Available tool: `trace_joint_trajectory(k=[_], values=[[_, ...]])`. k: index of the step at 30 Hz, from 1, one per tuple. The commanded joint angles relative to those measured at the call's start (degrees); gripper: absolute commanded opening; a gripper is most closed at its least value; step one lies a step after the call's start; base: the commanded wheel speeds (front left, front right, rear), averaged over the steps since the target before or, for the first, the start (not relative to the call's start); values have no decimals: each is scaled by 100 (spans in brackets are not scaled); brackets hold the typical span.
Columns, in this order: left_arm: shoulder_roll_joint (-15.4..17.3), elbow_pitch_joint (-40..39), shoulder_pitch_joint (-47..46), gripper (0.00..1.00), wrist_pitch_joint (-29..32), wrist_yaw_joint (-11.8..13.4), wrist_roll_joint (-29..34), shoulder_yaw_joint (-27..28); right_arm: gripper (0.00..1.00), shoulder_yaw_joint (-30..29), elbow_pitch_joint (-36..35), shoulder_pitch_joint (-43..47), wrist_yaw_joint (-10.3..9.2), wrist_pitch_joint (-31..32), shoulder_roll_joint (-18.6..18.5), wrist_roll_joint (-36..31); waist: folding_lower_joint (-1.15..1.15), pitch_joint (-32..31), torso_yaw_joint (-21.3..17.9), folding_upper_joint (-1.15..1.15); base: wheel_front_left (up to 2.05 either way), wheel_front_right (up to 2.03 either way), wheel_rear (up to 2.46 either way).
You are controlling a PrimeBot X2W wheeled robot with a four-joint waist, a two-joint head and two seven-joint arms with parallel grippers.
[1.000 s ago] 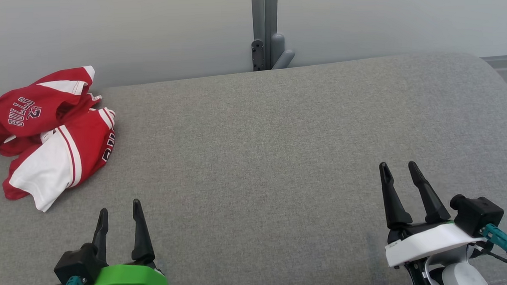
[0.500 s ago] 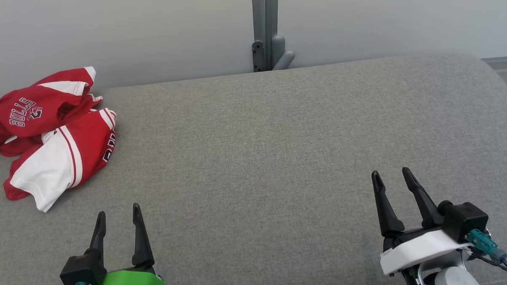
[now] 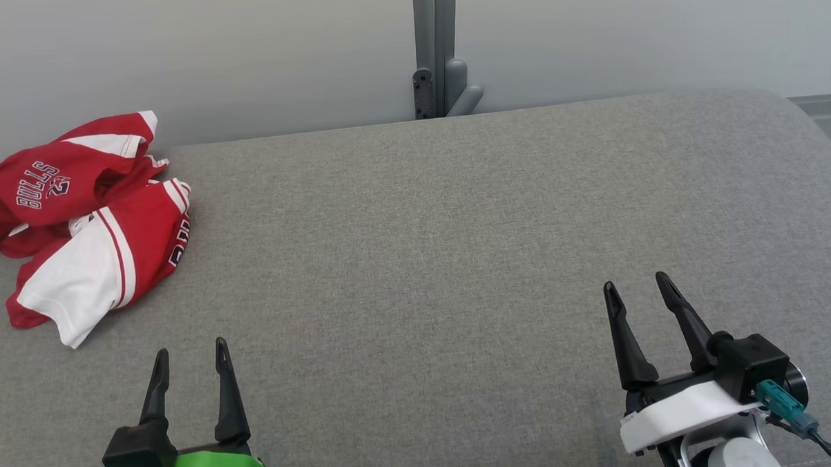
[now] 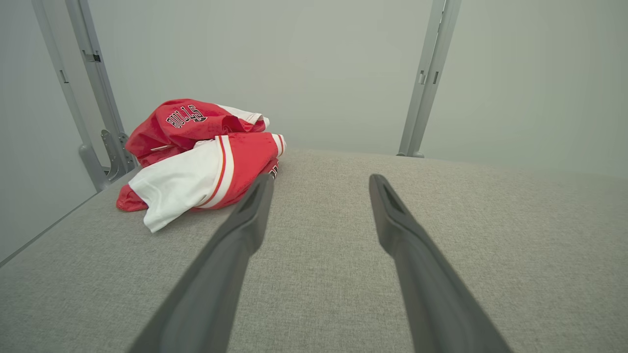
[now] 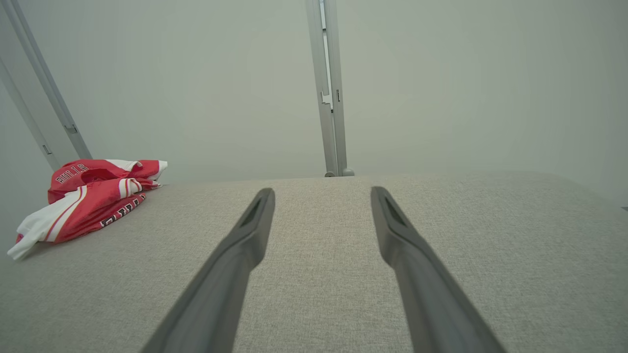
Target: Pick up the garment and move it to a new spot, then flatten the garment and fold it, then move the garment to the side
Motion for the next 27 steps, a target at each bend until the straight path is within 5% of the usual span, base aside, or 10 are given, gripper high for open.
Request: trace_joint_trajectory(k=[1,27], values=[[39,1,90,100,-29,4,43,-3,100,7,5,48,2,-29,-24,-53,0,-1,-1,38,0,0,0],[39,71,77,100,-27,-21,45,29,100,-69,-11,63,2,-27,-23,7,0,10,-2,38,0,0,0]])
